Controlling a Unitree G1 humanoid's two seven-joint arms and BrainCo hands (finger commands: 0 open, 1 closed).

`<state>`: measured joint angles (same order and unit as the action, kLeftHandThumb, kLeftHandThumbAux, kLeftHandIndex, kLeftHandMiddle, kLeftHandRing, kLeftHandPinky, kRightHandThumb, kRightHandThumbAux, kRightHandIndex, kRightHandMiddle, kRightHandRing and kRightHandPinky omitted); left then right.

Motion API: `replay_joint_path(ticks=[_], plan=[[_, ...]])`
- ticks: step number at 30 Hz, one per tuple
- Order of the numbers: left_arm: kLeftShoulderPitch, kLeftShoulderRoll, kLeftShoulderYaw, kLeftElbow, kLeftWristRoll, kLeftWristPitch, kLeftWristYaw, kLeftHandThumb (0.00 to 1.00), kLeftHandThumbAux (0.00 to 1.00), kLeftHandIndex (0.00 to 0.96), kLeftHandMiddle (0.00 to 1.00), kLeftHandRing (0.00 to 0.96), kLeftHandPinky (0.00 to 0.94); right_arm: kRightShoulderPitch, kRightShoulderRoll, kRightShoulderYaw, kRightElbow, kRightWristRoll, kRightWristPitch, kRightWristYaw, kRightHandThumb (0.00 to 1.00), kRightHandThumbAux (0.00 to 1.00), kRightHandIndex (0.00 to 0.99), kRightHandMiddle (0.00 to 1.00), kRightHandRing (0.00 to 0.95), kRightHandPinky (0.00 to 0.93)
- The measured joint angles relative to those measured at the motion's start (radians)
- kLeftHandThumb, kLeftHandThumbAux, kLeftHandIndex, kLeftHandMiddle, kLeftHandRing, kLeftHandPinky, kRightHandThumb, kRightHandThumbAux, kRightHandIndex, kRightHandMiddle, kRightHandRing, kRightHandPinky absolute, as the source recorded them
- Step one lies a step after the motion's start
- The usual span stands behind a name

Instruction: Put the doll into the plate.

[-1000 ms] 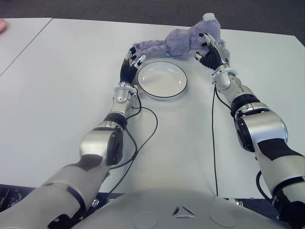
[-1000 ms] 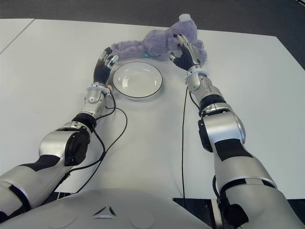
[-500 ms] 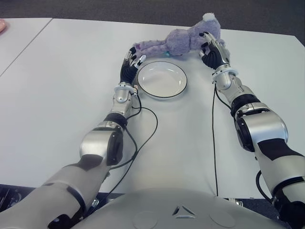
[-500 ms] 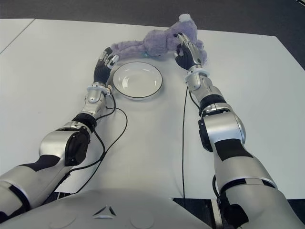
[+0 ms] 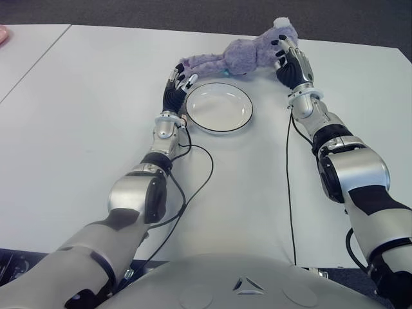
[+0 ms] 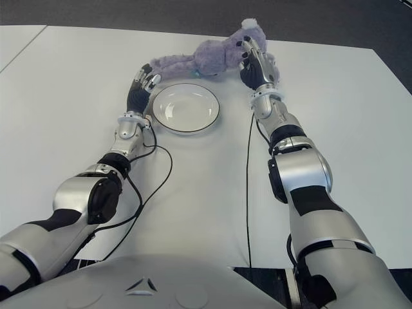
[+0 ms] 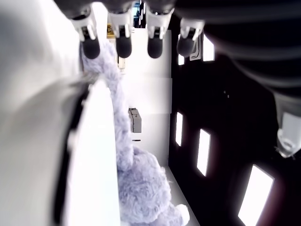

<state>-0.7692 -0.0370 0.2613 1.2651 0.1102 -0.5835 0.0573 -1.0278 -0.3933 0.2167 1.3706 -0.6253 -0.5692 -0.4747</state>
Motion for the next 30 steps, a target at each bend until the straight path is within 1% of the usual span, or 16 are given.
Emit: replay_joint_path(ticks=[2,6,10,12,15,21,24,30], plan=[[0.000,-0.001,0.000,0.000,0.000,0.000,0.000,0.000,0.448,0.000,0.000,0.000,0.000,-0.001,0.000,0.001,0.000,-0.001,0.001,-0.005,0.841,0.705,0.158,0.087,0.269,0.523],[0.000,-0.001,0.000,0.000,0.000,0.000,0.000,0.000,0.450,0.000,0.000,0.000,0.000,-0.002,-0.002,0.001,0.000,-0.001,0.008,-0.006,0.842,0.712,0.169,0.091,0.255,0.520],[0.000,-0.002,-0.001,0.000,0.000,0.000,0.000,0.000,0.446,0.000,0.000,0.000,0.000,-0.005,-0.005,0.000,0.000,-0.001,0.018,0.000,0.857,0.705,0.186,0.102,0.224,0.483],[0.000,-0.002,-0.002,0.000,0.000,0.000,0.000,0.000,0.442,0.000,0.000,0.000,0.000,-0.011,-0.009,0.000,0.000,0.000,0.022,0.003,0.831,0.698,0.205,0.126,0.220,0.421],[0.000,-0.003,-0.002,0.000,0.001,0.000,0.000,0.000,0.438,0.000,0.000,0.000,0.000,-0.026,-0.016,0.000,0.000,-0.001,0.027,-0.001,0.790,0.692,0.224,0.149,0.224,0.367],[0.000,-0.004,-0.003,0.000,0.001,0.000,0.000,0.000,0.438,0.000,0.000,0.000,0.000,-0.073,-0.030,0.001,0.000,-0.007,0.029,-0.066,0.668,0.669,0.254,0.187,0.236,0.310],[0.000,-0.004,-0.004,0.000,0.001,0.000,0.000,0.000,0.443,0.000,0.000,0.000,0.000,-0.095,-0.033,0.002,0.000,-0.010,0.035,-0.105,0.616,0.640,0.246,0.194,0.226,0.275],[0.000,-0.005,-0.004,0.000,0.001,0.000,0.000,0.000,0.443,0.000,0.000,0.000,0.000,-0.129,-0.034,0.002,0.000,-0.013,0.056,-0.165,0.584,0.601,0.222,0.168,0.183,0.209]])
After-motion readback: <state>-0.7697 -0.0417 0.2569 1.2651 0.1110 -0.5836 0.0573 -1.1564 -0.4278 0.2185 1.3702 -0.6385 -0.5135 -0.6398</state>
